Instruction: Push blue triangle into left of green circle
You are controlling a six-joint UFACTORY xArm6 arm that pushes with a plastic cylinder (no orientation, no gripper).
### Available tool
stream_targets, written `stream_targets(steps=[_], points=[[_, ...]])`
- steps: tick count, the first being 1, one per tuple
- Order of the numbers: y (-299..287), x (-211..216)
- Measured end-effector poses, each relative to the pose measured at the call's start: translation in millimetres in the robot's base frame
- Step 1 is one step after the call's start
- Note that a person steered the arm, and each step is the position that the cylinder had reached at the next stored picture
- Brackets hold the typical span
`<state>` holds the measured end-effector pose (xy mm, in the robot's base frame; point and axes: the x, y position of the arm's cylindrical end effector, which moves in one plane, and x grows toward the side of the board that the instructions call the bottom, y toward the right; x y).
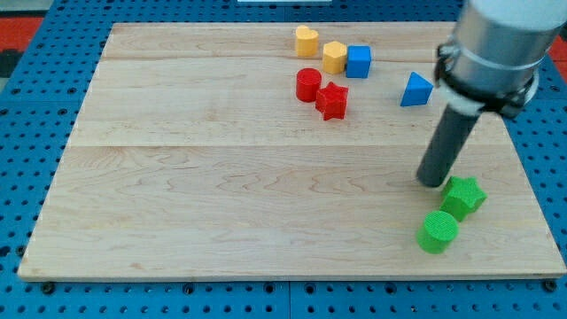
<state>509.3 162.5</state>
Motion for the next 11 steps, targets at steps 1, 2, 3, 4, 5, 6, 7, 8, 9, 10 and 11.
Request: stream_targets(steps=[1, 2, 3, 4, 5, 6, 7, 8, 9, 10, 11], points=[[29.3, -55.2], [113.3, -116.2], [93.7, -171.1], [6.4, -152.1], [-65.4, -126.1], [-70.4, -144.0], [-146.0, -114.1], [-149.9, -50.6], [-196.9, -57.1], [-228.3, -51.8], [-248.8, -21.8]])
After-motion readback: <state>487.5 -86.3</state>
